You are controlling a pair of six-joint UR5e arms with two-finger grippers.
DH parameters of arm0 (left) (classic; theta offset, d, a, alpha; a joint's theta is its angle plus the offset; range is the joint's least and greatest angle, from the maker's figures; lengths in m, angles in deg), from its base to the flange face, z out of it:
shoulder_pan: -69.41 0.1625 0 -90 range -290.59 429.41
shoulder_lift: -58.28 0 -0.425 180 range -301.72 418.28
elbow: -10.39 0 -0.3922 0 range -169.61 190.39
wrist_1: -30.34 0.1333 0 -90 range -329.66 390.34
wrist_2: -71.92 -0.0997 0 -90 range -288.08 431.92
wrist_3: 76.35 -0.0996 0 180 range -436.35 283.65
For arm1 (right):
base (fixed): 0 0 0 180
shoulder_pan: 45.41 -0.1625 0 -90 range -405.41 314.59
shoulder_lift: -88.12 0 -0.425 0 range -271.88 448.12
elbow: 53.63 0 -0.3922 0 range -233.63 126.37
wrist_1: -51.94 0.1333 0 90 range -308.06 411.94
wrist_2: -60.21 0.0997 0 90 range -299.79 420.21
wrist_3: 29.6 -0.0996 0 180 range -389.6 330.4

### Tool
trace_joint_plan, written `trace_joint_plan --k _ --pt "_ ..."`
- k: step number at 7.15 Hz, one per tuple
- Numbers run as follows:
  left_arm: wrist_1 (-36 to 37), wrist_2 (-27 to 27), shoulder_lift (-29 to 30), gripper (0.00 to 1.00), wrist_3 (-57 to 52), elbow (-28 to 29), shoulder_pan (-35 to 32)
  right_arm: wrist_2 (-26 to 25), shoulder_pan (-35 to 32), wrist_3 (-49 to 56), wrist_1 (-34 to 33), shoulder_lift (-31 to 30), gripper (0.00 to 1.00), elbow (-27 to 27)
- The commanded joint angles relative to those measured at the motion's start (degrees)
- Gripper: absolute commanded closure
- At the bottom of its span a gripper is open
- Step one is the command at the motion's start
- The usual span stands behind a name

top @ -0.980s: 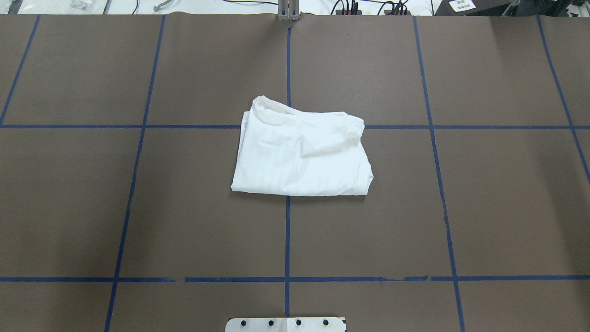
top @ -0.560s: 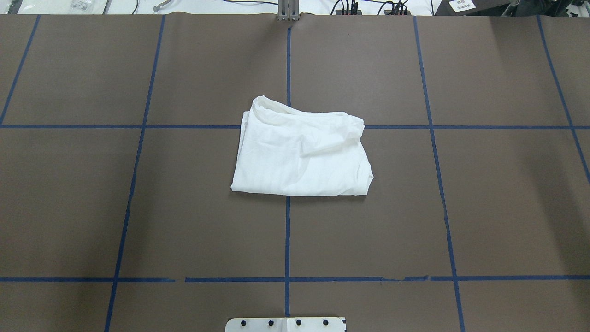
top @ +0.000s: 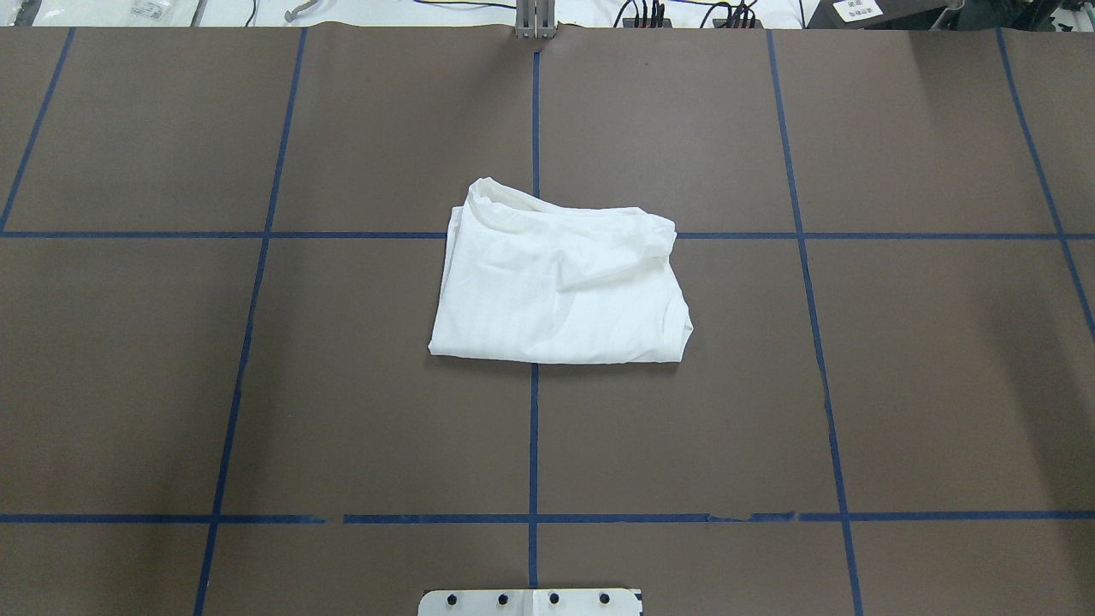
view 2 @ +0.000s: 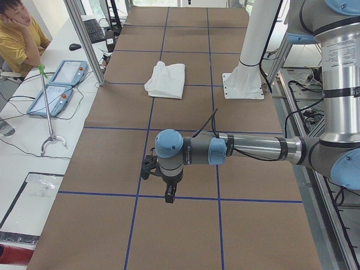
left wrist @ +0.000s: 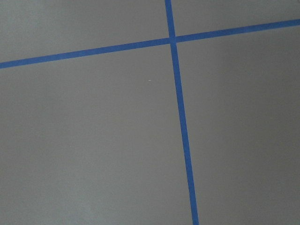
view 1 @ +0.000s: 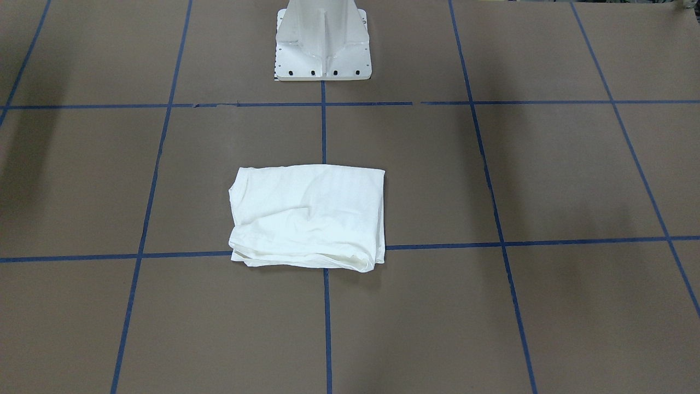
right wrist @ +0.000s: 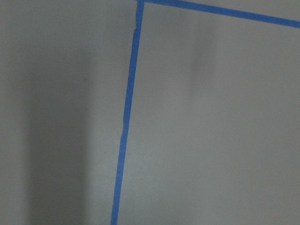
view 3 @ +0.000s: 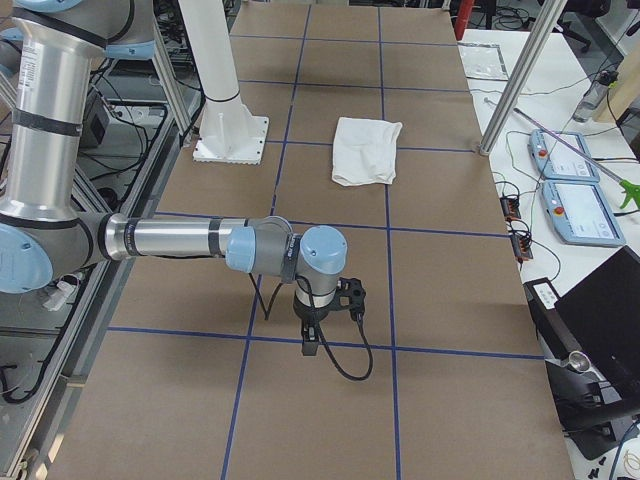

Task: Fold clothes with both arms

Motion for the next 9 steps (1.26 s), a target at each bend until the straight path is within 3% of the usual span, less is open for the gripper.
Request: trace_joint_plan --k 1,3,5,9 --pt "-0.18 -0.54 0.24 0.00 0.03 -0.37 0.06 -5.96 -0.19 -0.15 0.15 -0.64 0.00 2.04" --pt "-0.09 -0.38 0.07 0.00 0.12 -0.64 -0.03 -6.45 -0.19 -0.85 0.15 -1.33 0.00 2.32" --pt "-0.09 -0.29 -0.02 0.00 0.12 -0.73 -0.03 0.37 -0.19 -1.02 0.15 -1.34 0.00 2.23" --pt "-0.09 -0.20 -0.02 0.00 0.12 -0.82 -0.03 1.11 -0.10 -1.02 0.24 -0.72 0.00 2.32"
